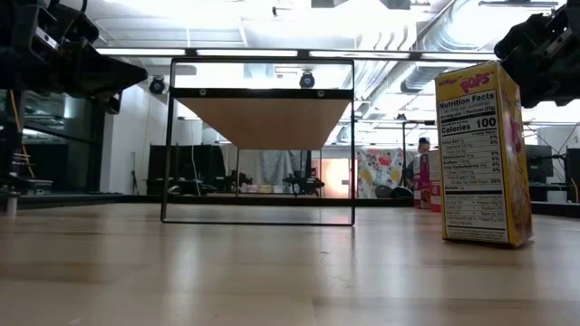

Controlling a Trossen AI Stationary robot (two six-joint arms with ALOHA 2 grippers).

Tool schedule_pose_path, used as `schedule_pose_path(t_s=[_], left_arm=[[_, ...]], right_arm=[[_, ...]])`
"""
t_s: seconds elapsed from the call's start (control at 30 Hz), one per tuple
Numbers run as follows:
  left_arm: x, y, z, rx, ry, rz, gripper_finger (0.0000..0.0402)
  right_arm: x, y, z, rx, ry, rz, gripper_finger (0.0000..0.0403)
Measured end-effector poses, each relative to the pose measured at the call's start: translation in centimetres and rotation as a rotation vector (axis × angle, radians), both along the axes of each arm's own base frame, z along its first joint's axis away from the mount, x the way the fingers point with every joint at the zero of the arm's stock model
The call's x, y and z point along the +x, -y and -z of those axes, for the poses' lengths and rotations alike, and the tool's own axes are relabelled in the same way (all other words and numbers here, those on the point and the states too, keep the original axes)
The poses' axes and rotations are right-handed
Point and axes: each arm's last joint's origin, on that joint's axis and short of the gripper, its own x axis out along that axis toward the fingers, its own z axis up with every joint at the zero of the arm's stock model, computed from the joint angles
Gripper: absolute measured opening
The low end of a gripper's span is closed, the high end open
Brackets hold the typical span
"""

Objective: Stack cereal on shelf

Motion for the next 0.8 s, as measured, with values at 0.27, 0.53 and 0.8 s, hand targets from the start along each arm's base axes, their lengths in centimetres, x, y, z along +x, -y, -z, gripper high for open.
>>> schedule_pose_path(t_s=[0.27, 0.53, 0.8], left_arm=[[0.00, 0.00, 0.00, 0.000, 0.000, 0.000, 0.0003], [0.00, 0.00, 0.00, 0.000, 0.000, 0.000, 0.0003], [0.00, 0.00, 0.00, 0.000, 0.000, 0.000, 0.0003]], right_arm=[[0.00, 0.00, -0.01, 0.000, 0.000, 0.000, 0.0000], [0.00, 0.00, -0.01, 0.000, 0.000, 0.000, 0.0000], [-0.01, 0.11, -0.71, 0.014, 0.077, 0.039, 0.0000]])
